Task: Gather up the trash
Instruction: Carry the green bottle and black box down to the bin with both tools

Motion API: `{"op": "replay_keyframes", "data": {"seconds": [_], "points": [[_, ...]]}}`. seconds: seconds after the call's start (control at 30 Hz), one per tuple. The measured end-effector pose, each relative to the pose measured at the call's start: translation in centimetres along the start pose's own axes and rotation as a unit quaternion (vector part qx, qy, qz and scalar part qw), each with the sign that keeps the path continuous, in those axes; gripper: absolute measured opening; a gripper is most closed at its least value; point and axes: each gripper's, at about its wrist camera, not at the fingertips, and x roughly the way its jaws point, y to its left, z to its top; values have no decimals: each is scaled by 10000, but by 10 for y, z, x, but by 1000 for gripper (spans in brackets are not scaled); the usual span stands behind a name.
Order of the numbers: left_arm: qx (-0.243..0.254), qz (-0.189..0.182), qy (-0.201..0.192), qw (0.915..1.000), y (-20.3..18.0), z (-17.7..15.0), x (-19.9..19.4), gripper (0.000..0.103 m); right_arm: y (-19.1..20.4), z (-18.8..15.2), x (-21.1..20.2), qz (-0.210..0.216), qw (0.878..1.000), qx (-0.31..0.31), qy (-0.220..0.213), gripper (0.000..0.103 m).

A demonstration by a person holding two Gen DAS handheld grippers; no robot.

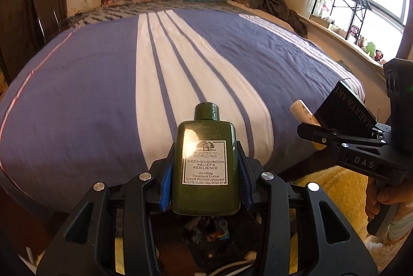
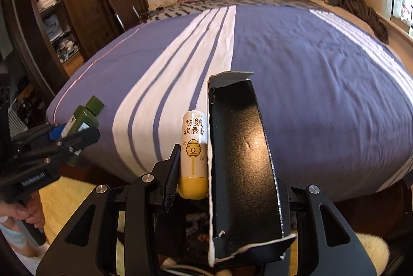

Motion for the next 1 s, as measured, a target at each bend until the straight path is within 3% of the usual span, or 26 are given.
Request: {"op": "replay_keyframes", "data": {"seconds": [0.23,0.43,0.7,1.0], "points": [[-174,-36,578,9982,3,-51,29,39,-5,-40,21,-52,9989,52,470,41],[-258,-170,1277,9913,1,-92,73,39,-7,-75,49,-46,9956,64,930,41],[-423,-262,2198,9743,2,-133,127,39,-6,-104,81,20,9890,143,1471,41],[-548,-477,2885,9547,9,-162,161,39,0,-117,127,229,9744,401,2199,41]]}}
